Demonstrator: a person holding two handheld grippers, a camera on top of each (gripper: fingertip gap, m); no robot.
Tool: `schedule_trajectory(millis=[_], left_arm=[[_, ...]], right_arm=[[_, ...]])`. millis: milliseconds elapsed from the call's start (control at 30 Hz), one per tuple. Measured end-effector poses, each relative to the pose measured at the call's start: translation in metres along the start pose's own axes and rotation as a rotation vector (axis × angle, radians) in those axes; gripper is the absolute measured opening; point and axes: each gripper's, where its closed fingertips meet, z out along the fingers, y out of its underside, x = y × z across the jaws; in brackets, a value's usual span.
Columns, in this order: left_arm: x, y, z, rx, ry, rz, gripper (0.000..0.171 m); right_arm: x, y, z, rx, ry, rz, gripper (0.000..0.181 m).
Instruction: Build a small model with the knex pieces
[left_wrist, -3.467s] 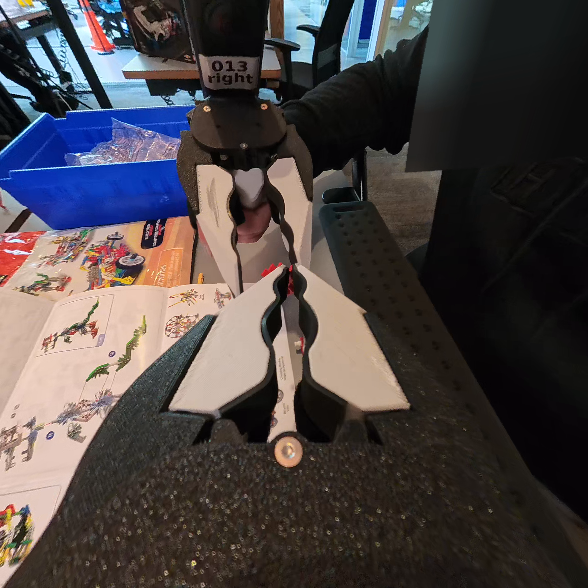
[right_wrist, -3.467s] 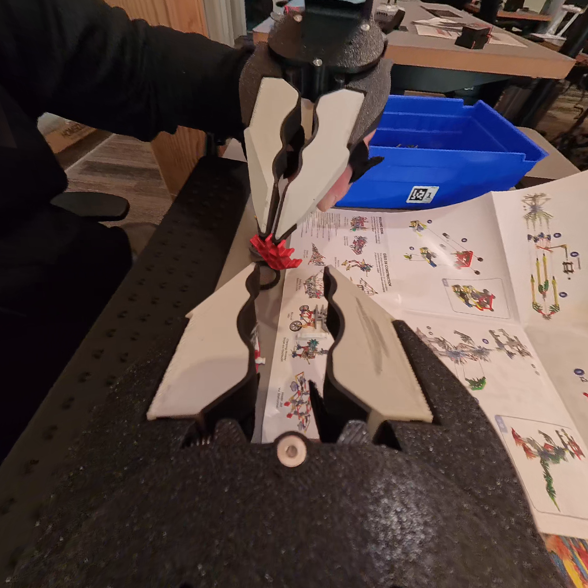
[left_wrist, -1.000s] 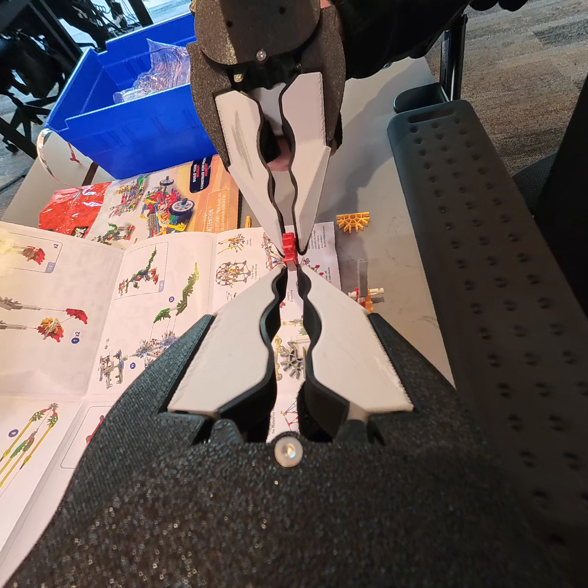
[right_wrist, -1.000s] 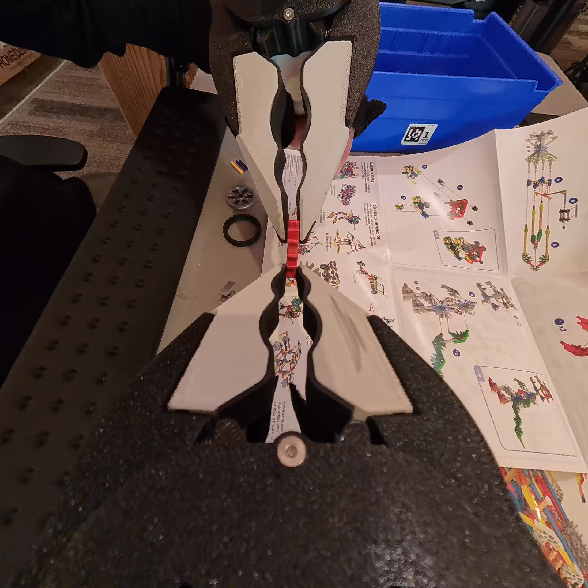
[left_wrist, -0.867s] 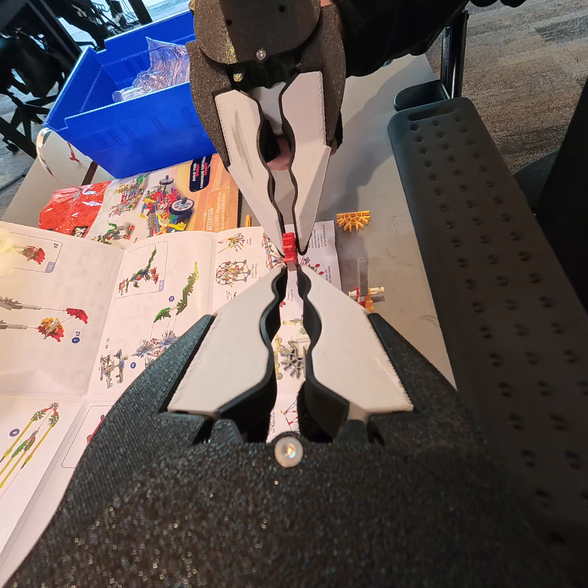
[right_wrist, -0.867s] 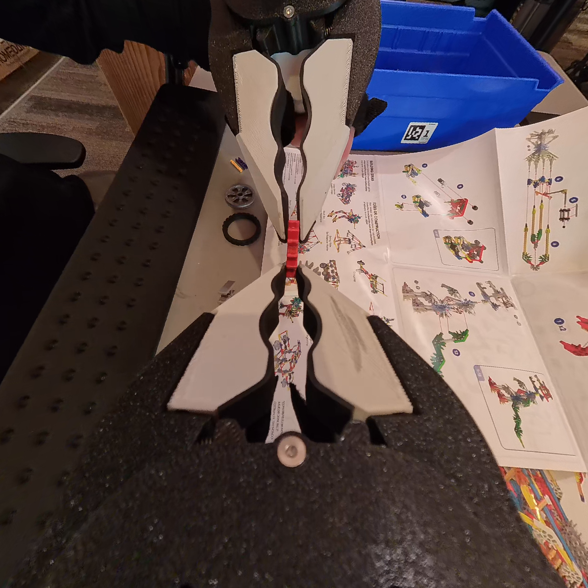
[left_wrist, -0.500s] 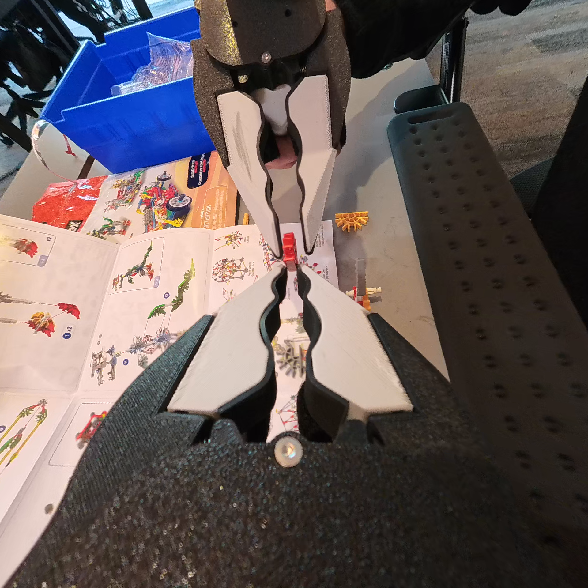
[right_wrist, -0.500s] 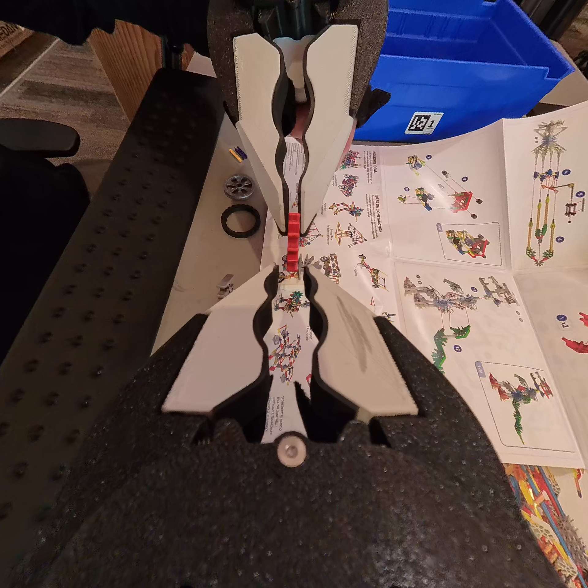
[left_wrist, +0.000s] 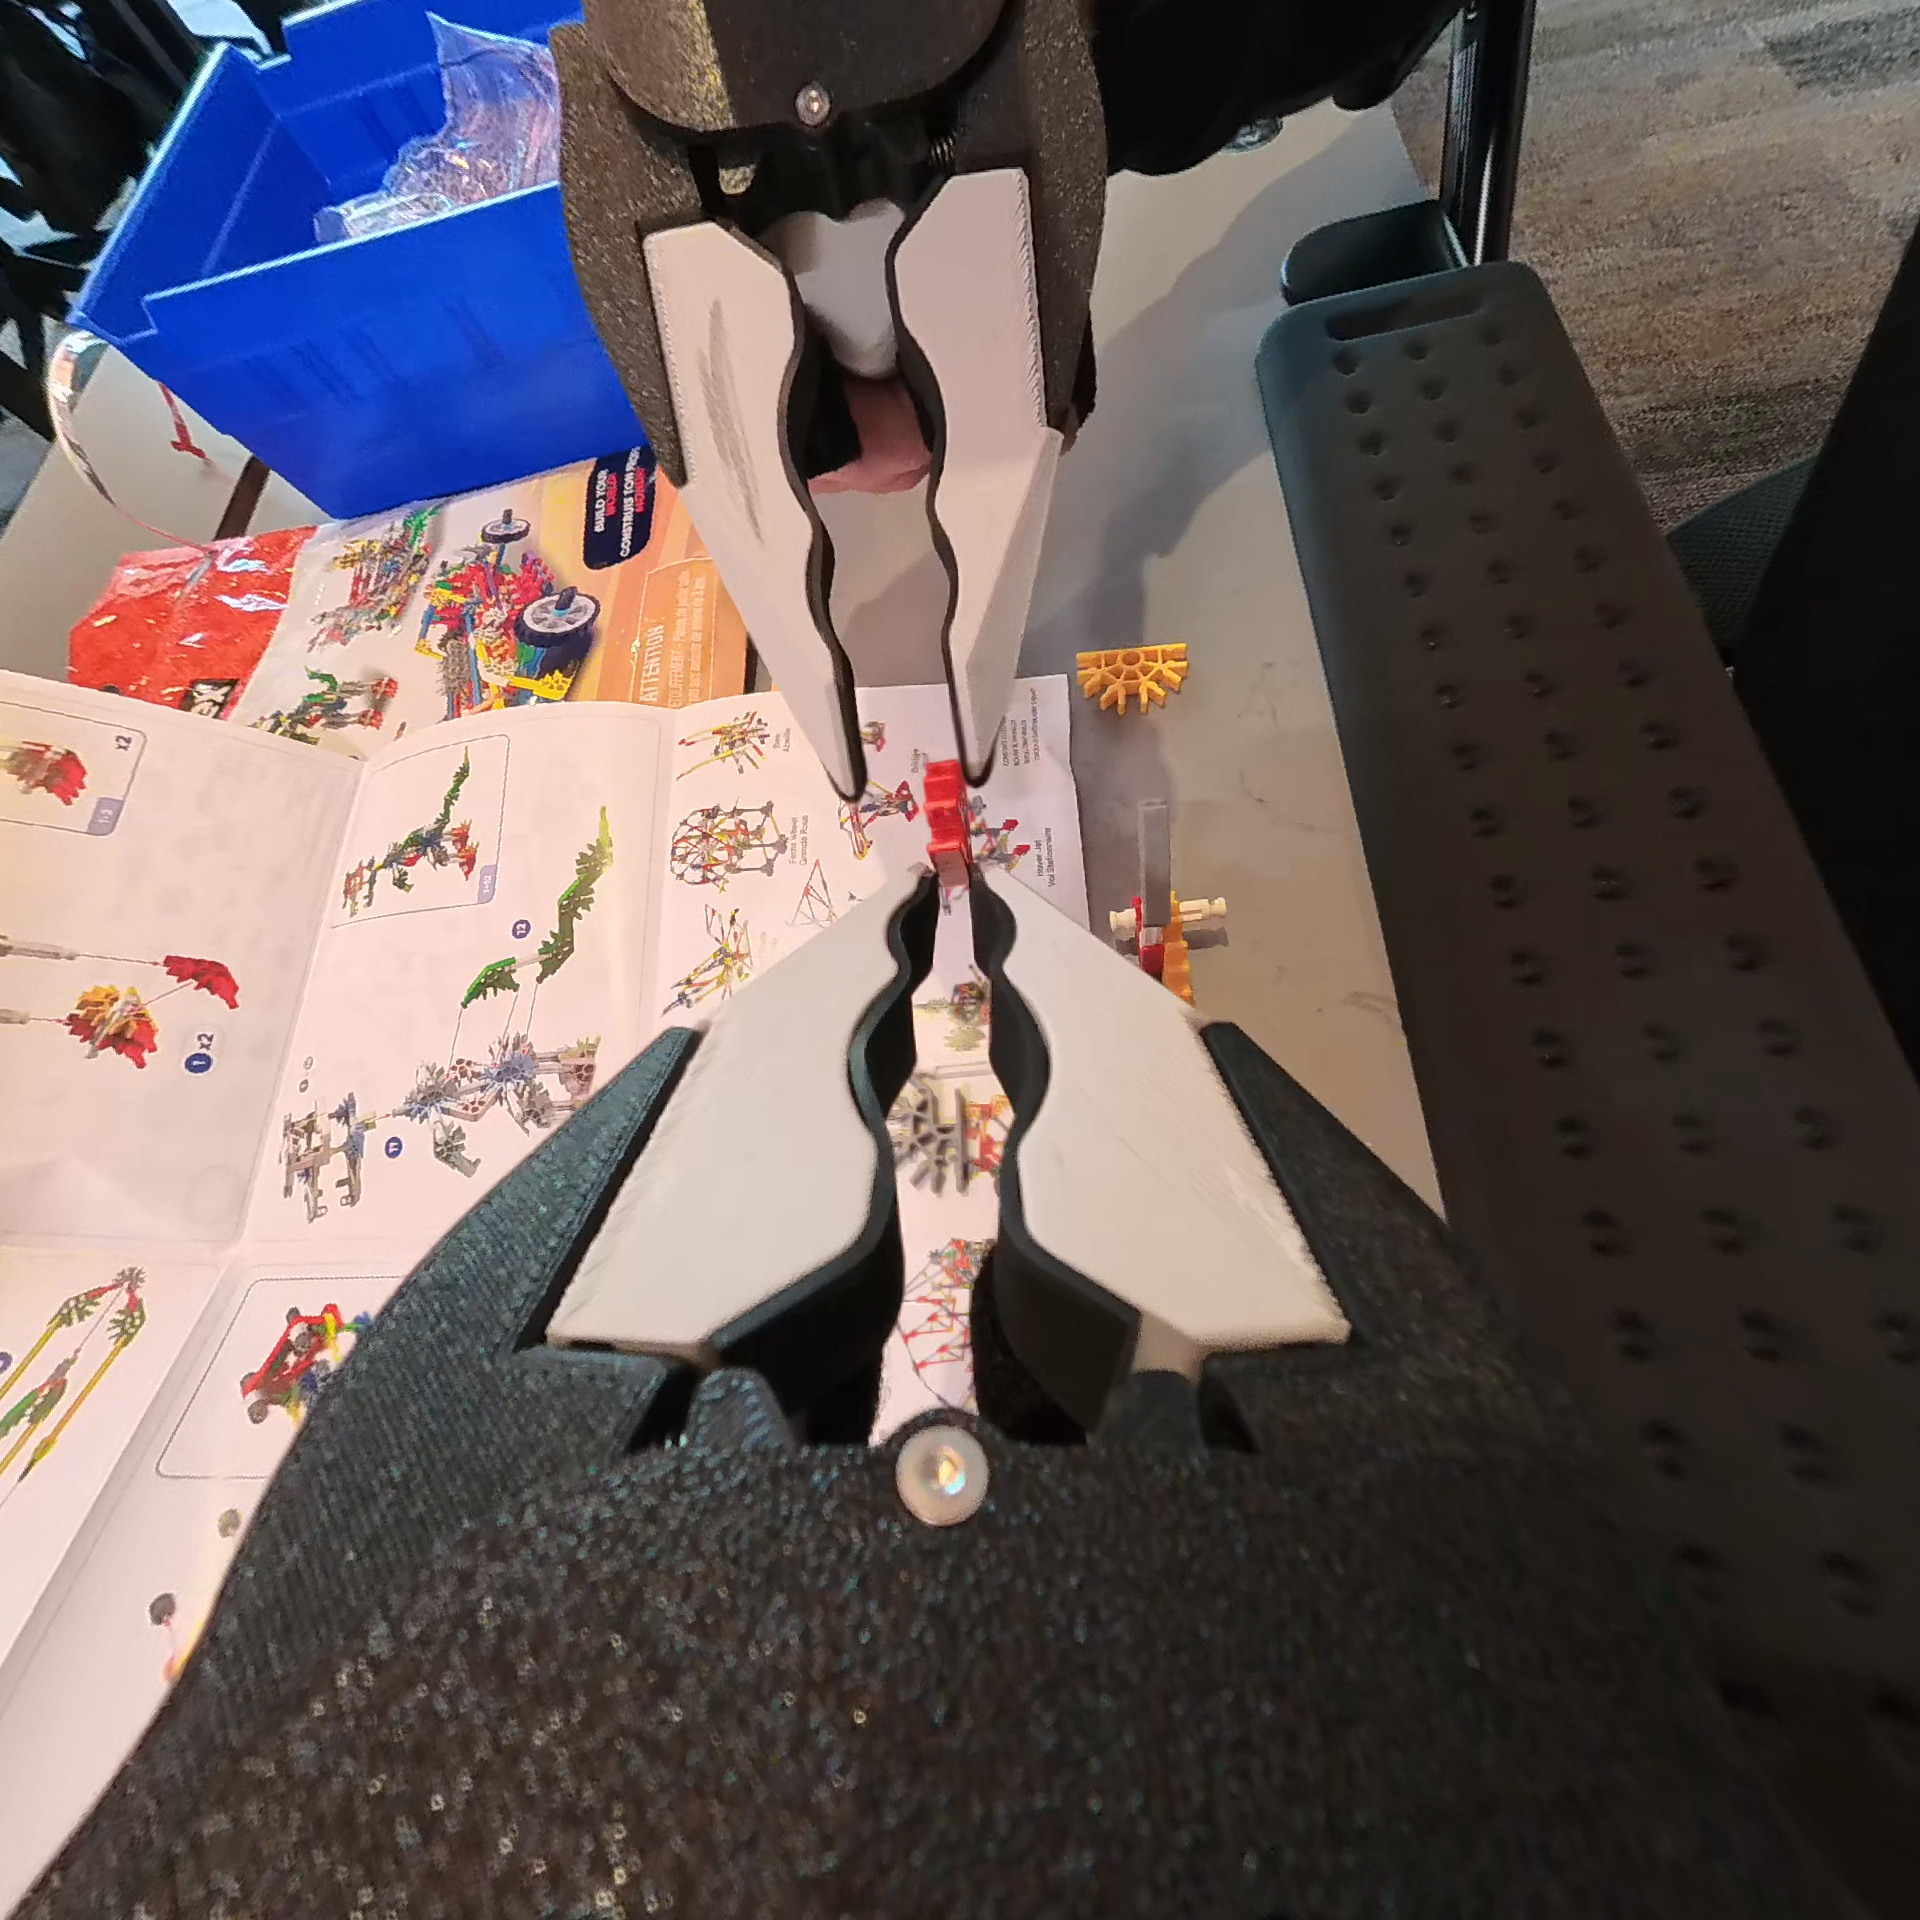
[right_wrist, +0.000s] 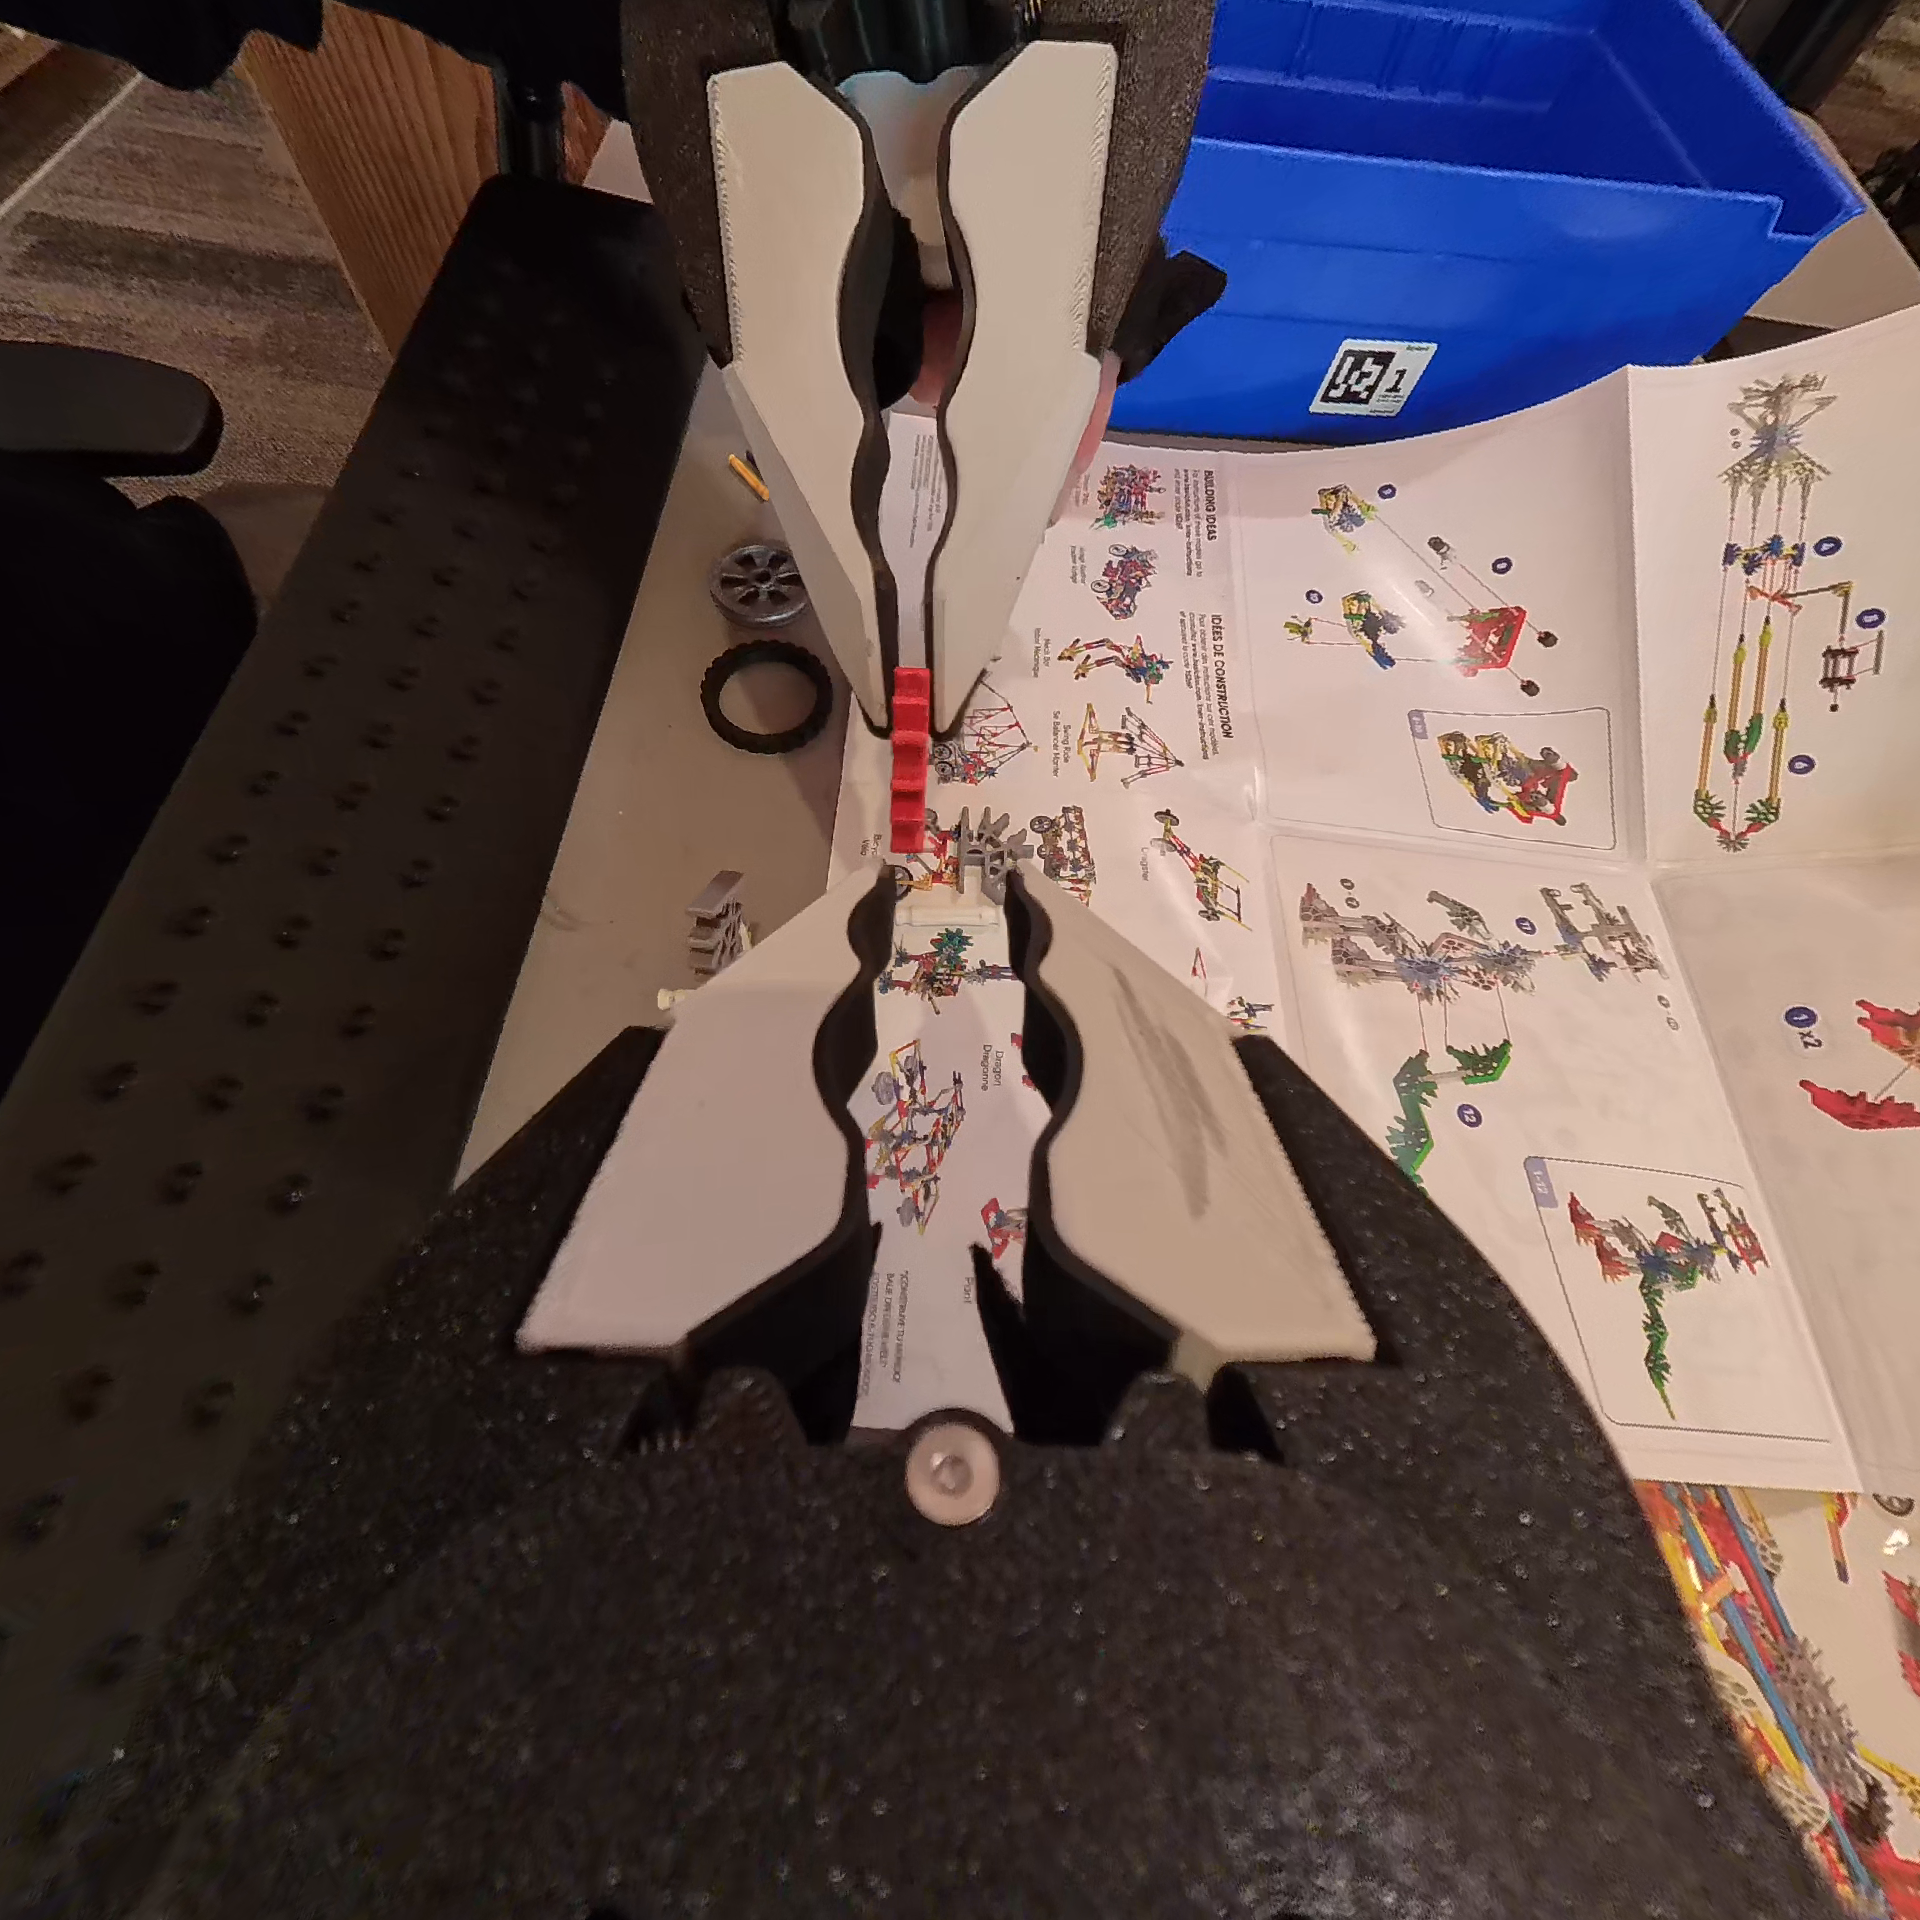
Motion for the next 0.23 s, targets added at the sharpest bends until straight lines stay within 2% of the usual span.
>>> schedule_trajectory(millis=[233], left_arm=[[0.0110, 0.0026, 0.0034, -0.012, 0.016, 0.000, 0.005]], right_arm=[[0.0080, 0.0025, -0.0038, -0.001, 0.025, 0.009, 0.020]])
